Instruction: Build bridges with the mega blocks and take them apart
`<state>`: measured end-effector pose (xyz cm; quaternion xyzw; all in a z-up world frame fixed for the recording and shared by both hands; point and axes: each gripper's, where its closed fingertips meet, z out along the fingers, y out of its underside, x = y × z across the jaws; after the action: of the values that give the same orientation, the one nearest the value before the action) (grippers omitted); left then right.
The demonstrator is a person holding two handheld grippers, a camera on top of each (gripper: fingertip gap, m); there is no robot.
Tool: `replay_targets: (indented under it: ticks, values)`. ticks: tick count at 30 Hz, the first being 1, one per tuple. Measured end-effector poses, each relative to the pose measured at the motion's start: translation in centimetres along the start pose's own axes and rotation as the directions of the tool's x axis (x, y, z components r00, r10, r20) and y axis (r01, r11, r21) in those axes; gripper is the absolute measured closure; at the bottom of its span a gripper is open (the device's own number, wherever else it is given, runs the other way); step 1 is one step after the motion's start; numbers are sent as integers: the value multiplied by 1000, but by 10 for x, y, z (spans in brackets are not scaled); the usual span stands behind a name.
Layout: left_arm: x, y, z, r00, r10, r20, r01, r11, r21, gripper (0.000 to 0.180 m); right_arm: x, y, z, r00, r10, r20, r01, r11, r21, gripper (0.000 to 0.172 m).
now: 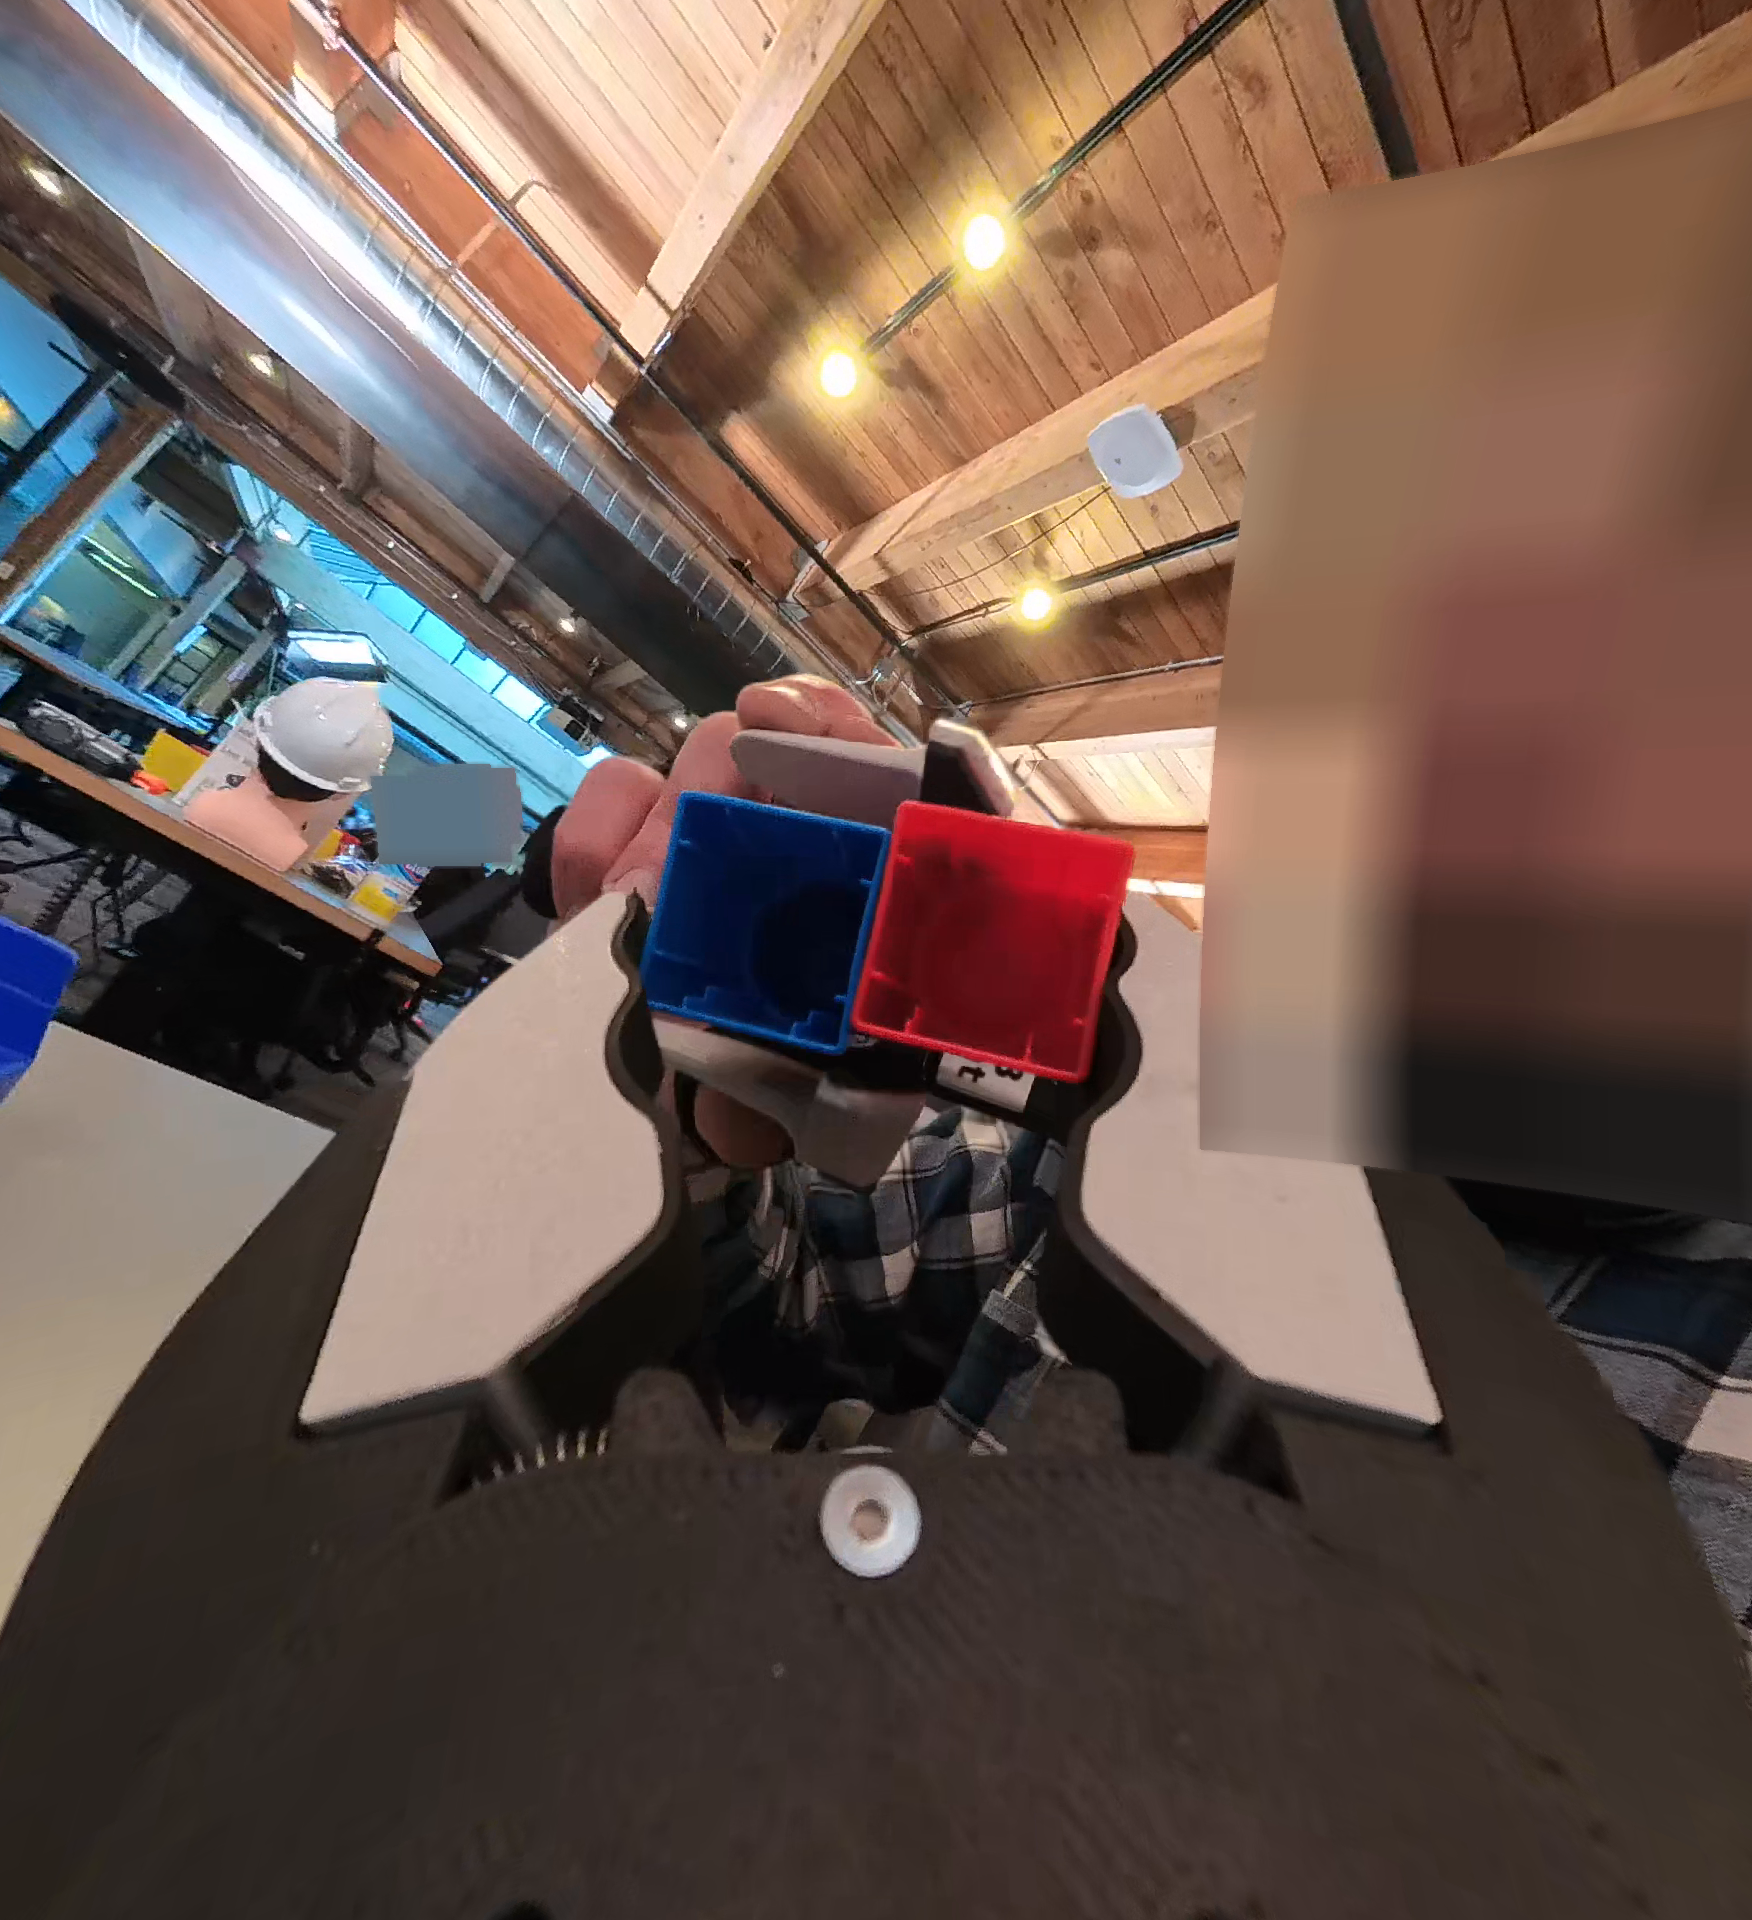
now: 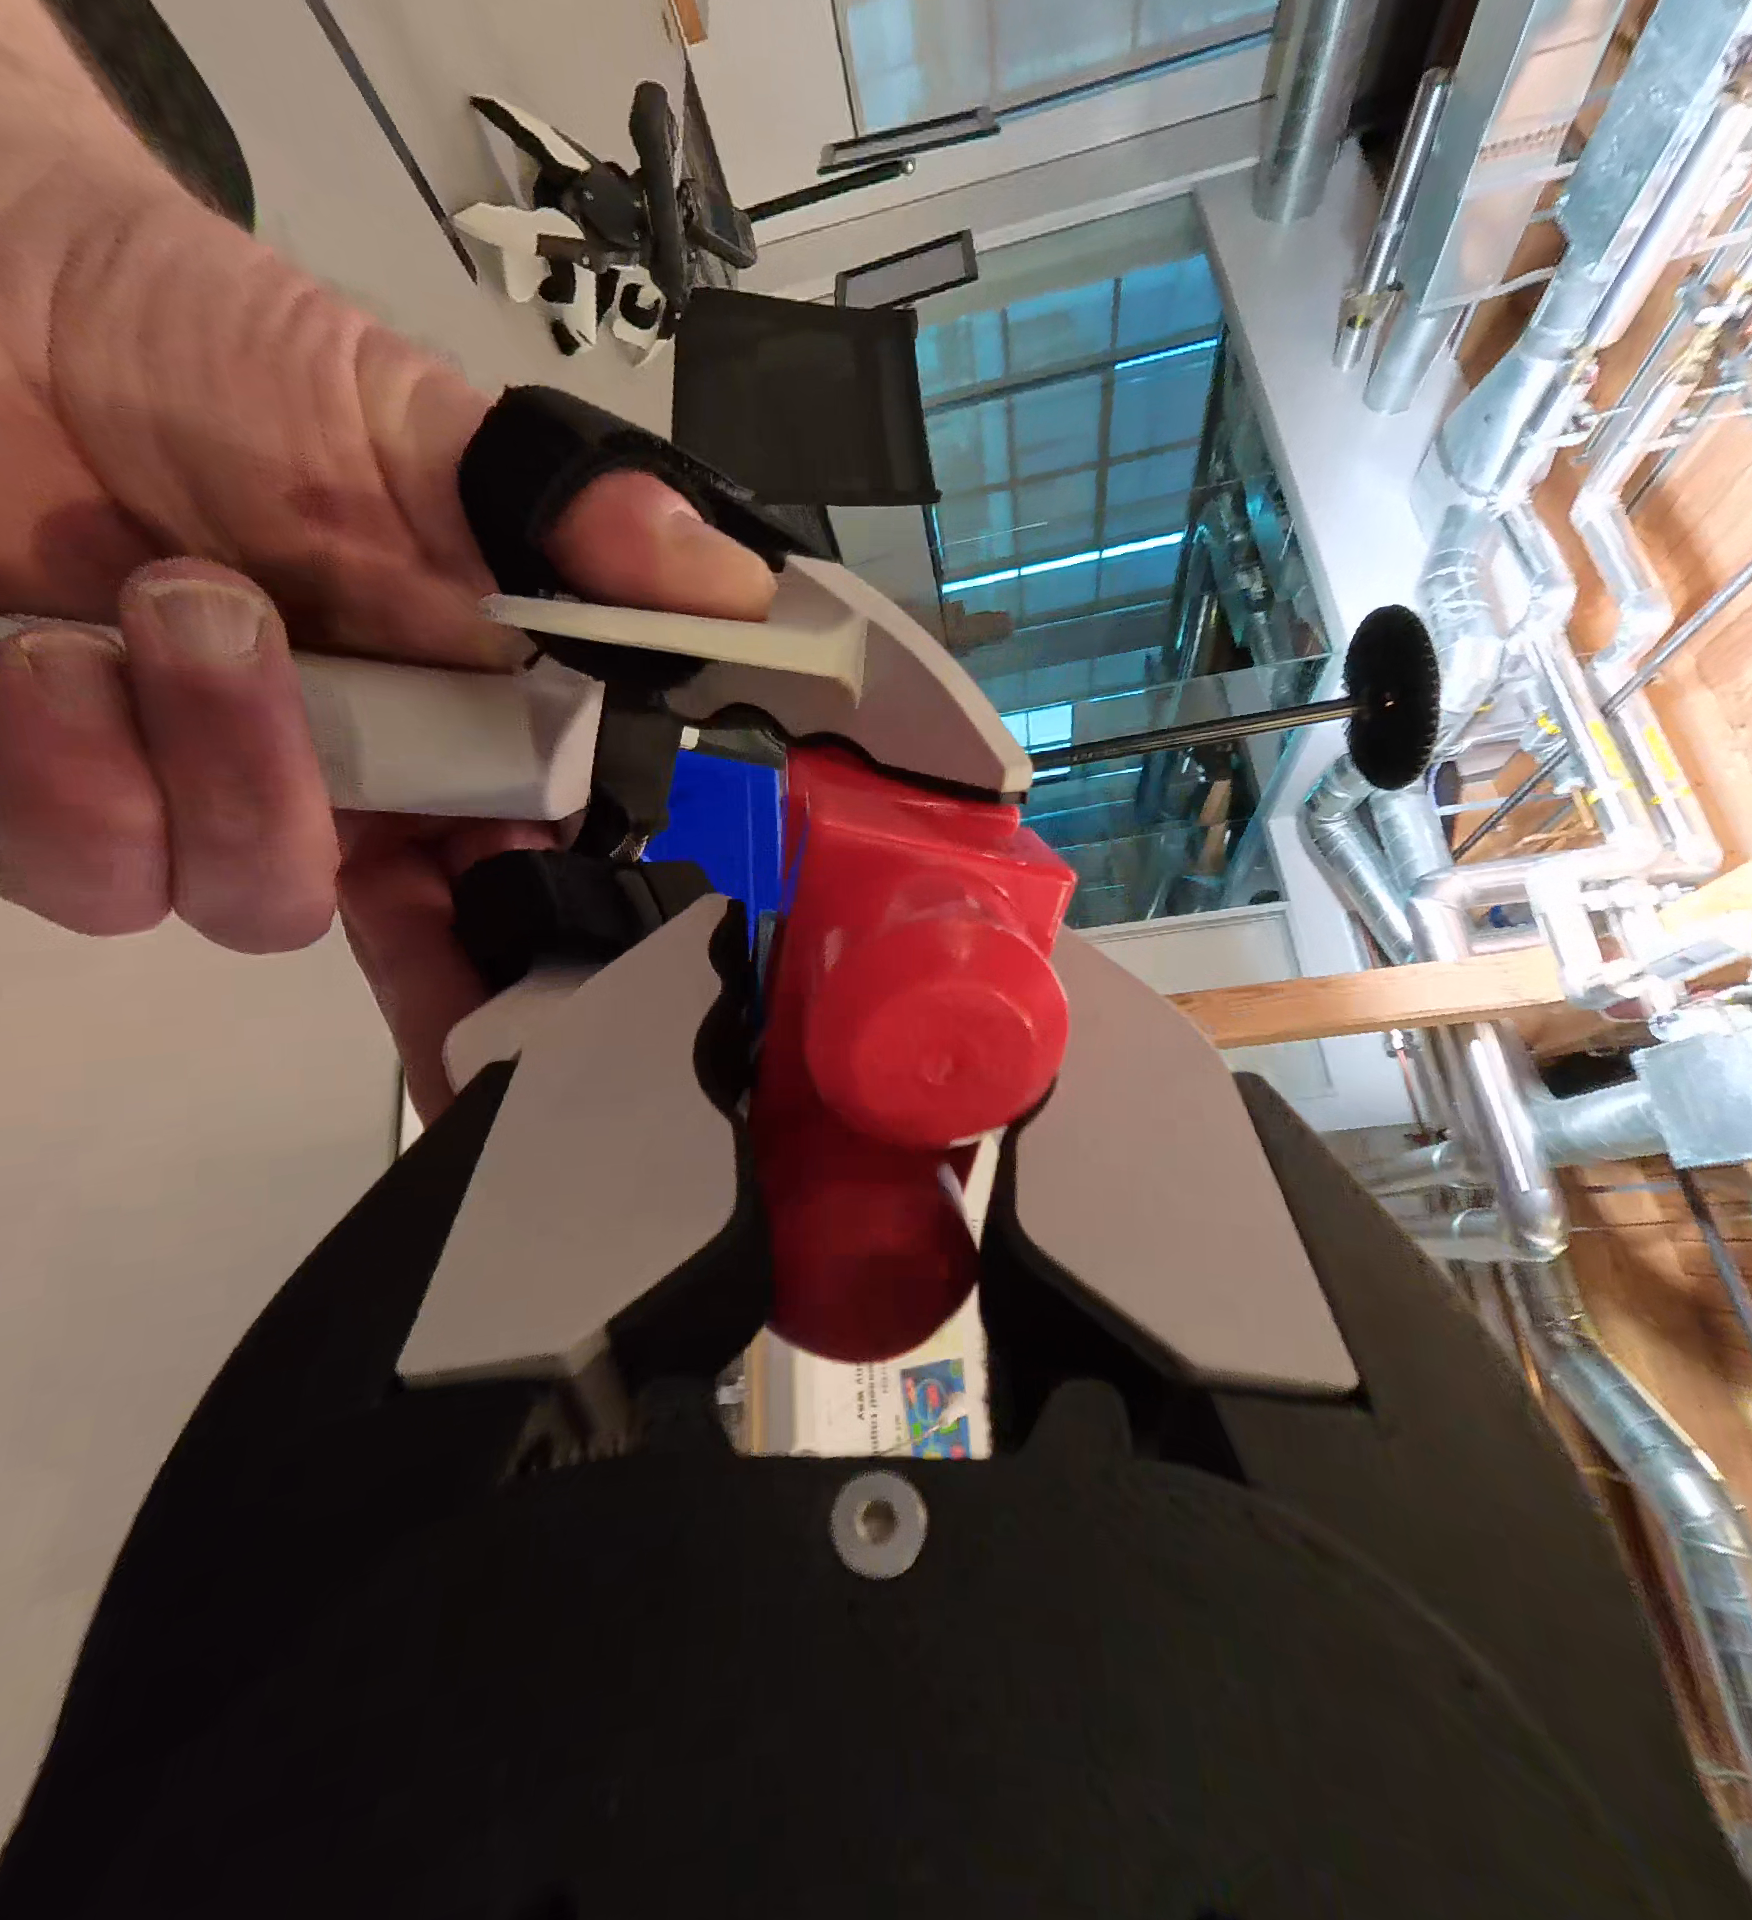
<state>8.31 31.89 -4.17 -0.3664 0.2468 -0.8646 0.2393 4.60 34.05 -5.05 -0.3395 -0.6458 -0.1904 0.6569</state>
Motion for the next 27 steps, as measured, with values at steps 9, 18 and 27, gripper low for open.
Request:
replay_targets:
  ticks: [9, 18, 27]
  values:
    - [0, -4, -3, 1000, 21, -4, -21, 998, 56, 98, -7, 3, -3, 995, 82, 58, -79, 996, -46, 129]
    - [-1, -13, -14, 992, 106, 69, -110, 992, 55, 107, -12, 1, 4, 997, 54, 52, -53, 998, -16, 105]
    - [2, 0, -25, 987, 156, 26, -154, 985, -79, 108, -20, -6, -35, 795, 495, 349, -519, 854, -28, 55]
